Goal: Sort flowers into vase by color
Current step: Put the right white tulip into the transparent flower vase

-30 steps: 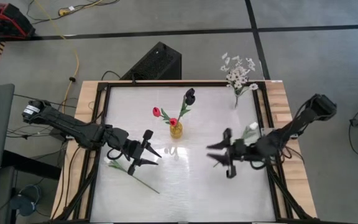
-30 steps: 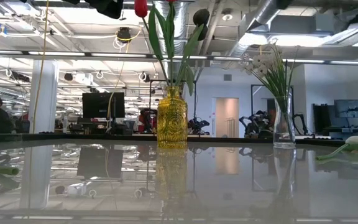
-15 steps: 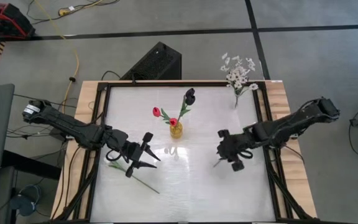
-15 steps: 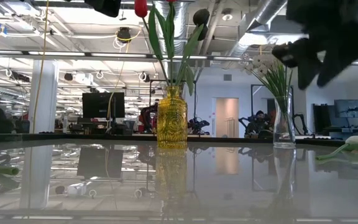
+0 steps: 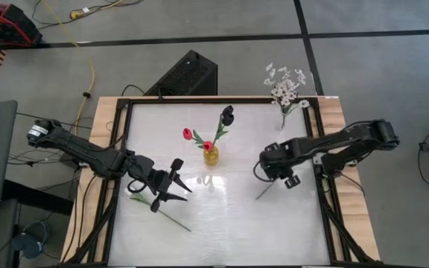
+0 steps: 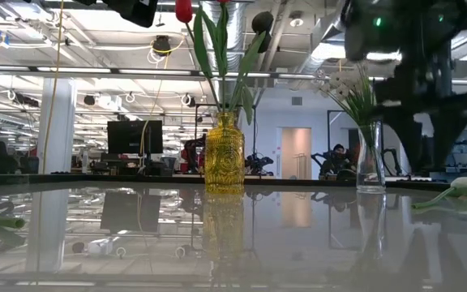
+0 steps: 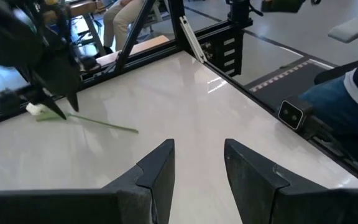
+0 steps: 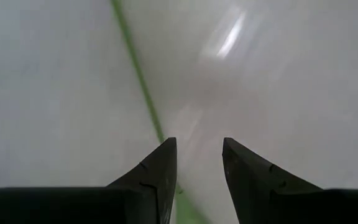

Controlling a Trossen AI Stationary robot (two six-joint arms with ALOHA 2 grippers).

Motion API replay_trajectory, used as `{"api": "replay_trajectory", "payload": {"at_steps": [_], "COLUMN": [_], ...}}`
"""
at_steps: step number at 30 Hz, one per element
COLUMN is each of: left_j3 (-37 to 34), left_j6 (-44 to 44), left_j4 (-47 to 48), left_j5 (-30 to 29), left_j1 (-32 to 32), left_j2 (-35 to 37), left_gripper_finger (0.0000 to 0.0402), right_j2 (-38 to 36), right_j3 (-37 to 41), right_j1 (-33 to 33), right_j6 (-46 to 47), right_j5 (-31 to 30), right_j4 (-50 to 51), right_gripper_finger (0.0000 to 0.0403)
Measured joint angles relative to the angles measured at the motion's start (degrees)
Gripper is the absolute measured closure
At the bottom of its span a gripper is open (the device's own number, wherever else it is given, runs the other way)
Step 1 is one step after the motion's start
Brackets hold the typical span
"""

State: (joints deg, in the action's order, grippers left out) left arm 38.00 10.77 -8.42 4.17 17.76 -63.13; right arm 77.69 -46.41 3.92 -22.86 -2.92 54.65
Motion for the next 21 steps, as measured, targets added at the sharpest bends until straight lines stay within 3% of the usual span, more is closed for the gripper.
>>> {"api": "replay_trajectory", "payload": {"at_steps": [9,14,17,21], "left_j3": [0.0,0.0,0.0,0.0], "left_j6": [0.6,0.7,0.7,0.6], "left_j4": [0.0,0.0,0.0,0.0], "left_j5": [0.0,-0.1,-0.1,-0.1], "left_j1": [0.0,0.0,0.0,0.0], "left_j2": [0.0,0.0,0.0,0.0], "left_gripper_finger": [0.0274,0.0274,0.0274,0.0274], "right_j2": [12.3,16.5,17.8,17.8], "right_j3": [0.0,-0.1,-0.2,0.0], "right_j1": [0.2,0.2,0.4,1.8], "right_j6": [-1.4,-1.8,-3.7,-5.7], "right_j5": [-0.1,-4.7,-6.1,-7.9], "right_j4": [5.6,6.5,7.1,8.9], "right_gripper_finger": [0.0247,0.0256,0.0286,0.0365]}}
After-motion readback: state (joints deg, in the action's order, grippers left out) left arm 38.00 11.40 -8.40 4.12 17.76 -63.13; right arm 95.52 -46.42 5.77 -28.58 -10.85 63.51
